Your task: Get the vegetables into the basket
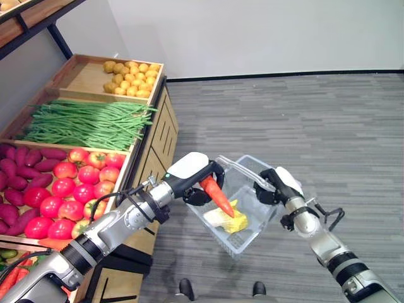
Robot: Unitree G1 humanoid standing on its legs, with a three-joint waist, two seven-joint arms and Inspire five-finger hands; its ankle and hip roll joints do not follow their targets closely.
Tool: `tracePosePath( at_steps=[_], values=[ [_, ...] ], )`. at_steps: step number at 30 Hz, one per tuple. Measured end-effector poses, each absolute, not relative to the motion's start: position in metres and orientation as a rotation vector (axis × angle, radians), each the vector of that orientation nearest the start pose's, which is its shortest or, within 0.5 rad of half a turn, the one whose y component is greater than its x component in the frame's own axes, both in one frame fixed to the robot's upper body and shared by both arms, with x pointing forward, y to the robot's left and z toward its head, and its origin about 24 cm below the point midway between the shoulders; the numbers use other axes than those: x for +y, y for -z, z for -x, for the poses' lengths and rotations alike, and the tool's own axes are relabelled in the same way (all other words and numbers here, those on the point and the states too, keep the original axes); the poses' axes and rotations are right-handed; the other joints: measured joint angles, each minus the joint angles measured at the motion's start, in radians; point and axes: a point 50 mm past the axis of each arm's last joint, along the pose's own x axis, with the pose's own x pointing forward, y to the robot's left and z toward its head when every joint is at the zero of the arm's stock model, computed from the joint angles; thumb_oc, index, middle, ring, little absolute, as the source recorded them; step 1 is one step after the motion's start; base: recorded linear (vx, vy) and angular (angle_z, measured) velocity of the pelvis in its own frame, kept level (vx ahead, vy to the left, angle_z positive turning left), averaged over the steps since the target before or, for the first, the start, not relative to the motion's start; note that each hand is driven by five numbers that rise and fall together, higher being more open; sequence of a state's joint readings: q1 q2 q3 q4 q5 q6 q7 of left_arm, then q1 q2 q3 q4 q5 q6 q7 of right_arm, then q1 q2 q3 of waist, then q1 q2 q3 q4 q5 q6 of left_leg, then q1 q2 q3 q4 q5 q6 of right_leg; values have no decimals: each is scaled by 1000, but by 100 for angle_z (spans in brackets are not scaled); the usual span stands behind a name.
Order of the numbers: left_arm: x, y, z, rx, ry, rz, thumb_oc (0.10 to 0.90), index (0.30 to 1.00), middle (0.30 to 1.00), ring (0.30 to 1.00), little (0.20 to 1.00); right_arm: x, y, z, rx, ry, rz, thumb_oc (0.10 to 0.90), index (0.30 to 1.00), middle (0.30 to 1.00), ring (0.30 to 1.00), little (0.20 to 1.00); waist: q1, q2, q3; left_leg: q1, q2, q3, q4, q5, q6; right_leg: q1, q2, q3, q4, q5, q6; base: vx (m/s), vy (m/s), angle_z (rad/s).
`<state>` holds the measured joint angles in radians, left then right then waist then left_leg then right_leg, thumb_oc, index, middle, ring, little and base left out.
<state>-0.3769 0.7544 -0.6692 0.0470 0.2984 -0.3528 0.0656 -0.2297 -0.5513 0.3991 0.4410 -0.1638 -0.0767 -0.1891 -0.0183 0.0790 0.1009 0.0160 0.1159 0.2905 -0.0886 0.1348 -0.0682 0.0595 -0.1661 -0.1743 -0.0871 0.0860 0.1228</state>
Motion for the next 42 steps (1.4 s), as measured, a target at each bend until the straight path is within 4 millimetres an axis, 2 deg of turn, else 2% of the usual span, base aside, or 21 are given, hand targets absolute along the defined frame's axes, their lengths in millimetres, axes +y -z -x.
tracePosePath(
  at_steps=[3, 7, 10, 15, 17, 22, 23, 24, 26, 32, 36, 39, 41, 42],
  values=[
    [128, -76, -272, -439, 719, -1072, 400, 300, 300, 300, 300, -183, -15, -280, 68, -195, 747, 400, 300, 300, 300, 300, -9, 0, 0, 0, 0, 2, 0, 0, 0, -2, 0, 2, 0, 0, 0, 0, 0, 0],
    [131, -56, -272, -371, 767, -1172, 400, 300, 300, 300, 300, -167, -32, -282, -12, -217, 655, 400, 300, 300, 300, 300, -14, 0, 0, 1, 0, 3, 0, 0, 0, -2, 0, 3, 0, 0, 0, 0, 0, 0],
    [131, -25, -269, -282, 822, -1270, 400, 300, 300, 300, 300, -147, -39, -276, -56, -303, 604, 400, 300, 300, 300, 300, -33, -1, -1, 1, 1, 12, 0, 0, 0, -9, 1, 12, 0, 2, -1, 5, 5, -10],
    [133, -9, -273, -228, 783, -1324, 400, 300, 300, 300, 300, -132, -46, -266, -81, -430, 574, 400, 300, 300, 300, 300, -50, -4, -1, 0, 3, 20, 0, -1, 0, -14, 3, 21, 0, 3, -1, -5, 4, -6],
    [137, -6, -277, -209, 735, -1345, 400, 300, 300, 300, 300, -131, -43, -262, -60, -447, 543, 400, 300, 300, 300, 300, -53, -6, -2, 0, 3, 26, 0, -1, 0, -20, 5, 28, 0, 4, -2, -5, 6, -8],
    [159, 7, -284, -115, 641, -1436, 400, 300, 300, 300, 300, -125, -36, -246, -35, -538, 534, 400, 300, 300, 300, 300, -64, -20, -10, -1, 5, 40, 0, -2, 0, -30, 8, 37, 0, 9, -2, -17, -1, -10],
    [175, 16, -284, -39, 610, -1499, 400, 300, 300, 300, 300, -124, -34, -242, -22, -576, 543, 400, 300, 300, 300, 300, -72, -29, -14, -1, 9, 45, 0, -2, 0, -33, 8, 41, 0, 9, -2, -17, -2, -8],
    [179, 19, -284, -16, 605, -1508, 900, 1000, 1000, 1000, 1000, -124, -34, -241, -21, -582, 546, 400, 300, 300, 300, 300, -72, -30, -15, -1, 9, 47, -1, -2, 0, -35, 7, 43, 0, 9, -2, -26, -9, -9],
    [182, 26, -283, 9, 593, -1544, 900, 1000, 1000, 1000, 1000, -121, -36, -240, -31, -598, 539, 400, 300, 300, 300, 300, -70, -30, -15, -2, 9, 55, -1, -2, 0, -41, 7, 53, 0, 9, -1, -24, -16, -10],
    [168, 26, -283, -30, 601, -1569, 900, 1000, 1000, 1000, 1000, -123, -37, -240, -31, -601, 548, 400, 300, 300, 300, 300, -64, -30, -14, -4, 10, 56, 0, -2, 0, -43, 8, 52, 0, 13, -4, -2, -2, -1],
    [137, 2, -281, -227, 617, -1499, 900, 1000, 1000, 1000, 1000, -123, -37, -240, -32, -594, 550, 400, 300, 300, 300, 300, -51, -31, -14, -5, 9, 48, 0, -2, 0, -37, 8, 43, 0, 13, -4, -2, -7, 6],
    [127, -9, -280, -305, 625, -1473, 900, 1000, 1000, 1000, 1000, -128, -38, -243, -34, -565, 559, 400, 300, 300, 300, 300, -51, -31, -14, -4, 8, 36, 0, -2, 0, -29, 7, 33, 0, 12, -2, 0, -10, 10],
    [123, -14, -270, -341, 638, -1435, 900, 1000, 1000, 1000, 1000, -136, -39, -248, -41, -509, 574, 400, 300, 300, 300, 300, -42, -31, -14, -2, 8, 28, 0, -2, 0, -21, 7, 26, 0, 10, -1, 10, -15, 13],
    [122, -18, -260, -342, 645, -1378, 900, 1000, 1000, 1000, 1000, -141, -39, -250, -46, -474, 573, 400, 300, 300, 300, 300, -37, -31, -14, -2, 7, 23, 0, -2, 0, -17, 7, 19, 0, 9, 0, 6, -17, 16]
  ],
)
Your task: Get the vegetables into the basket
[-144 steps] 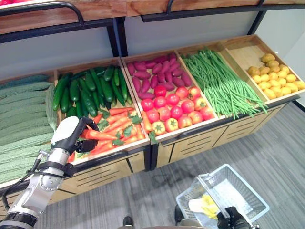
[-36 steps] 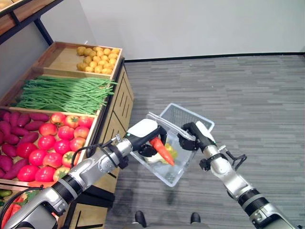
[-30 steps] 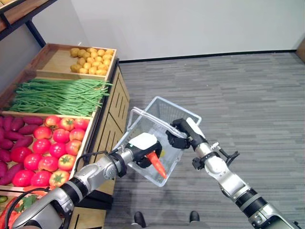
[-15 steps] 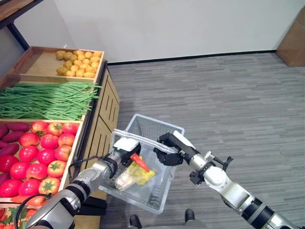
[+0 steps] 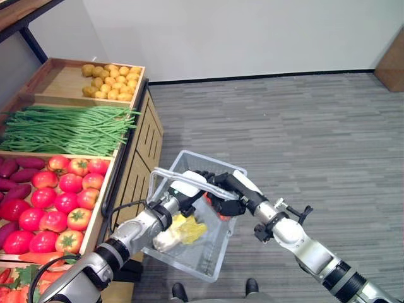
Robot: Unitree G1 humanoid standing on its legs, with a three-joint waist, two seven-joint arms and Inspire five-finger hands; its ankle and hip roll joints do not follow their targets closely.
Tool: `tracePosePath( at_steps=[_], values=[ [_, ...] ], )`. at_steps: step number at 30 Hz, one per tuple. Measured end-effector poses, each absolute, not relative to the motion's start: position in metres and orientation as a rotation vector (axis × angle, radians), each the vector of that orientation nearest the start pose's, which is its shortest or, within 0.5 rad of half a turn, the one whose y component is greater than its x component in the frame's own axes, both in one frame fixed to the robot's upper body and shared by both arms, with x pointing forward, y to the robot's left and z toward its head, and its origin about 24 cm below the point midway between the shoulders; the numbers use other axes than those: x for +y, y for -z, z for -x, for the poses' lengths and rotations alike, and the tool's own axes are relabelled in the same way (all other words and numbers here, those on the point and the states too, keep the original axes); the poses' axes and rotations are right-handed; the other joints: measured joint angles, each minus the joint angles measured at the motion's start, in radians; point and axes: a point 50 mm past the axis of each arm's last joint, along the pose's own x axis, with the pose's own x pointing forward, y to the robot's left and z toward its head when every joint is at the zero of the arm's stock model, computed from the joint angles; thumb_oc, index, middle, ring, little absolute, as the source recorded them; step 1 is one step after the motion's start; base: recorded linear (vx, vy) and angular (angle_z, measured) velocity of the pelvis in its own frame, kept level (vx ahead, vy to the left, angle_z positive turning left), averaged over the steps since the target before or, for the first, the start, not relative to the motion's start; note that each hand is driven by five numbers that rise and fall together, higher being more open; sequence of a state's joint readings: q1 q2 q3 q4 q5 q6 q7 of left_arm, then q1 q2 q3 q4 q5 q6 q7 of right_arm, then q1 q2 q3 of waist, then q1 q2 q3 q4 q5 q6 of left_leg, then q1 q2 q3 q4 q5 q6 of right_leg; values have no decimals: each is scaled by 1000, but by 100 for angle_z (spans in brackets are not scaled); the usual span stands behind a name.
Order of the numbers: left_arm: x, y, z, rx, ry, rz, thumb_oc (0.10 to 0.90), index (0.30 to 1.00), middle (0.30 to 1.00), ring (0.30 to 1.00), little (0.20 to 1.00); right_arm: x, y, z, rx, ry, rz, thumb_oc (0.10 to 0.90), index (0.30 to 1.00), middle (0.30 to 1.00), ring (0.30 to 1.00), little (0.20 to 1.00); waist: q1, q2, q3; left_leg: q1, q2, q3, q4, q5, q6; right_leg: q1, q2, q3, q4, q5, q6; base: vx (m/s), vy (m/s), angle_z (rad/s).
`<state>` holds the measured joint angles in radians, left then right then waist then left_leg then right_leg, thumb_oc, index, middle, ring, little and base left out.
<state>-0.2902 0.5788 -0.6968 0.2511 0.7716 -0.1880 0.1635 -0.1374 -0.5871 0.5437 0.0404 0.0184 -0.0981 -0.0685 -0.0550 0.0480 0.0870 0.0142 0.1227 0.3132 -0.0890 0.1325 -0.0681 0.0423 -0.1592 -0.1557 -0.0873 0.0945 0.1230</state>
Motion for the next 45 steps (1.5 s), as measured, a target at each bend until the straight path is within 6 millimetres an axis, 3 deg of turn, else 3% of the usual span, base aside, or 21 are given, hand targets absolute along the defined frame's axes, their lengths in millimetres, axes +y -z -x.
tracePosePath(
  at_steps=[3, 5, 10, 13, 18, 19, 22, 23, 26, 36, 37, 38, 39, 45],
  values=[
    [134, -24, -221, -263, 631, -1061, 900, 1000, 1000, 1000, 1000, -179, -21, -255, 37, -257, 605, 400, 300, 300, 300, 300, 59, 0, 0, 6, -2, -23, 0, -1, 0, 21, -3, -18, 0, -11, 3, 15, -11, 27],
    [157, -12, -192, -87, 683, -921, 900, 1000, 1000, 1000, 1000, -217, 8, -247, 204, -92, 647, 400, 300, 300, 300, 300, 90, 0, 0, 5, -11, -53, 0, -2, 2, 39, -10, -47, 0, -18, 5, 27, -14, 34],
    [192, 22, -166, 244, 635, -699, 900, 1000, 1000, 1000, 1000, -254, 52, -219, 463, 49, 690, 400, 300, 300, 300, 300, 111, 0, 0, -2, -23, -74, 0, -2, 5, 46, -20, -70, 0, -22, 8, 11, -8, 15],
    [210, 48, -156, 426, 581, -634, 900, 1000, 1000, 1000, 1000, -271, 66, -204, 566, 118, 707, 400, 300, 300, 300, 300, 103, -1, 0, -3, -23, -79, 0, 0, 7, 48, -19, -74, 0, -22, 9, -12, -12, 4],
    [221, 92, -134, 654, 504, -597, 900, 1000, 1000, 1000, 1000, -290, 83, -184, 693, 223, 670, 400, 300, 300, 300, 300, 90, -5, -7, -4, -19, -83, 0, 1, 6, 49, -15, -77, 0, -24, 9, 0, 0, 0],
    [226, 112, -121, 763, 419, -557, 900, 1000, 1000, 1000, 1000, -298, 98, -164, 803, 277, 630, 400, 300, 300, 300, 300, 89, -8, -13, -4, -19, -84, 0, 1, 6, 49, -15, -78, 0, -26, 8, 0, 0, 0],
    [235, 143, -99, 954, 259, -511, 900, 1000, 1000, 1000, 1000, -306, 118, -132, 961, 313, 618, 400, 300, 300, 300, 300, 85, -4, -55, -11, -21, -88, 0, 0, 6, 42, -18, -82, 0, -35, 14, -8, -19, 3],
    [234, 149, -96, 999, 218, -495, 900, 1000, 1000, 1000, 1000, -309, 122, -123, 1013, 334, 608, 400, 300, 300, 300, 300, 86, -14, -69, -16, -21, -87, 0, -1, 5, 38, -17, -82, 0, -37, 14, 0, 0, 0],
    [230, 156, -96, 1059, 122, -489, 900, 1000, 1000, 1000, 1000, -308, 127, -114, 1049, 417, 507, 400, 300, 300, 300, 300, 80, -14, -74, -16, -13, -81, 0, -1, 4, 32, -10, -74, 0, -37, 13, -1, -18, -8],
    [230, 160, -85, 1113, 114, -603, 900, 1000, 1000, 1000, 1000, -312, 128, -112, 1100, 437, 504, 400, 300, 300, 300, 300, 70, -15, -78, -12, -3, -63, 0, -4, -2, 23, -2, -56, 0, -37, 10, 2, -20, -6],
    [230, 161, -81, 1130, 115, -604, 900, 1000, 1000, 1000, 1000, -313, 128, -111, 1112, 441, 505, 592, 569, 569, 569, 569, 70, -14, -79, -12, -2, -62, 0, -5, -3, 23, -1, -55, 0, -37, 10, 0, 0, 0],
    [230, 162, -80, 1138, 114, -604, 900, 1000, 1000, 1000, 1000, -314, 128, -110, 1116, 443, 508, 702, 723, 723, 723, 723, 72, -14, -78, -12, -2, -62, 0, -5, -3, 23, 0, -56, -1, -38, 9, 0, 0, 0],
    [230, 162, -77, 1146, 115, -606, 900, 1000, 1000, 1000, 1000, -315, 128, -110, 1119, 445, 511, 900, 1000, 1000, 1000, 1000, 73, -13, -79, -12, -1, -62, 0, -5, -3, 23, 0, -55, -1, -38, 9, 0, 0, 0],
    [232, 165, -63, 1205, 102, -600, 900, 1000, 1000, 1000, 1000, -326, 125, -103, 1158, 466, 536, 900, 1000, 1000, 1000, 1000, 93, -7, -76, -12, 0, -64, 0, -6, -4, 24, 1, -57, -1, -39, 8, 4, -12, 1]
  ],
)
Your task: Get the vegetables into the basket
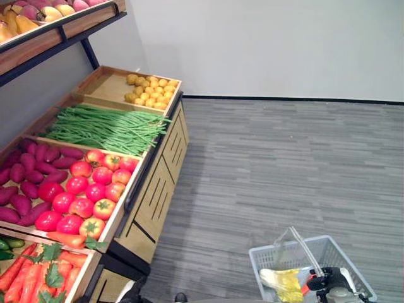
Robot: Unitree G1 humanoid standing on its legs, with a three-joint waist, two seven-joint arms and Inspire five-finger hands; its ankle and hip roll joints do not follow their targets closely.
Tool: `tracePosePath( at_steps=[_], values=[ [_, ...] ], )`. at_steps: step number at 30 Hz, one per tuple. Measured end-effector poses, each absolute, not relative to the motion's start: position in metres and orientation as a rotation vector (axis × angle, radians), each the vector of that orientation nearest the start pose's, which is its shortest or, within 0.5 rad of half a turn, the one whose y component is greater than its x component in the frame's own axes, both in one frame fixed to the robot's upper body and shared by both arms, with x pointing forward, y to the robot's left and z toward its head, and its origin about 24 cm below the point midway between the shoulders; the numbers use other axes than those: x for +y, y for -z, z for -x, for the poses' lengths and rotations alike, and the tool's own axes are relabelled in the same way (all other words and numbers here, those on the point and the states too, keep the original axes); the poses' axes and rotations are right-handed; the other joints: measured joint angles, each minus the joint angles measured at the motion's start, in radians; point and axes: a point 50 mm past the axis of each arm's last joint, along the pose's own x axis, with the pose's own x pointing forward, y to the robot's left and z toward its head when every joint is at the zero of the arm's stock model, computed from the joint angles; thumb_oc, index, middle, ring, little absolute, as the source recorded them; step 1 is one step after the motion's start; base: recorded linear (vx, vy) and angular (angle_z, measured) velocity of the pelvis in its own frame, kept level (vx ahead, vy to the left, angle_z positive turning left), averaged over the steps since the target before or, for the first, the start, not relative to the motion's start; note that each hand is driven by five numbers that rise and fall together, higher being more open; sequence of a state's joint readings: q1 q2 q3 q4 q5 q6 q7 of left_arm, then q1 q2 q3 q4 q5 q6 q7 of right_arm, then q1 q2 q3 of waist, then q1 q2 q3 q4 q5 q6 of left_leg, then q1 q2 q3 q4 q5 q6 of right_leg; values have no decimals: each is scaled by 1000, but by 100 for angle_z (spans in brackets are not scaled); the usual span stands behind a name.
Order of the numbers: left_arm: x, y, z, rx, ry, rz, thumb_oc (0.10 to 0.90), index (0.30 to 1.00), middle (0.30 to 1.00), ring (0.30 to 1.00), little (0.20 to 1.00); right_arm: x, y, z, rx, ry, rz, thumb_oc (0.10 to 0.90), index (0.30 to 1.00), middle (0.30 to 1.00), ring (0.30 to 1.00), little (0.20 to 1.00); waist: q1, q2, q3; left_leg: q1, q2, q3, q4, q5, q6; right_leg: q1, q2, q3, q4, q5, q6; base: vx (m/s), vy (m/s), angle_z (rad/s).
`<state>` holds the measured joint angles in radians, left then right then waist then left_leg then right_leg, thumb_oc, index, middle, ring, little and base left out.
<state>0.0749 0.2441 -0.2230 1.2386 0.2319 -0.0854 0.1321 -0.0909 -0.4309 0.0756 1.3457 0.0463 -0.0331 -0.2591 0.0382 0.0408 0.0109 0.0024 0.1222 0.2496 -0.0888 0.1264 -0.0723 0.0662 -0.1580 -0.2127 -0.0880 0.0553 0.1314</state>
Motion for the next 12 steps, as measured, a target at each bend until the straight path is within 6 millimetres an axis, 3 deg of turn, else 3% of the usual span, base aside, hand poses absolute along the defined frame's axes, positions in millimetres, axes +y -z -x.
tracePosePath(
  at_steps=[5, 9, 12],
  values=[
    [230, 169, -37, 1292, 60, -532, 900, 1000, 1000, 1000, 1000, -330, 126, -92, 1198, 500, 527, 900, 1000, 1000, 1000, 1000, -2, -2, 2, 1, 1, -7, 0, -1, -1, 5, 2, -8, 0, -5, -4, 4, -7, 4],
    [230, 170, -33, 1306, 39, -507, 900, 1000, 1000, 1000, 1000, -330, 128, -86, 1210, 476, 553, 900, 1000, 1000, 1000, 1000, -1, -3, 4, 1, 0, -10, 0, -3, -1, 8, 1, -10, 0, -6, -4, -3, 3, 1],
    [231, 169, -33, 1310, 27, -500, 900, 1000, 1000, 1000, 1000, -315, 139, -62, 1281, 400, 561, 900, 1000, 1000, 1000, 1000, -2, -8, 7, 1, -2, -16, 0, -3, -1, 11, 2, -17, 0, -6, -5, -17, 16, 7]
  ],
)
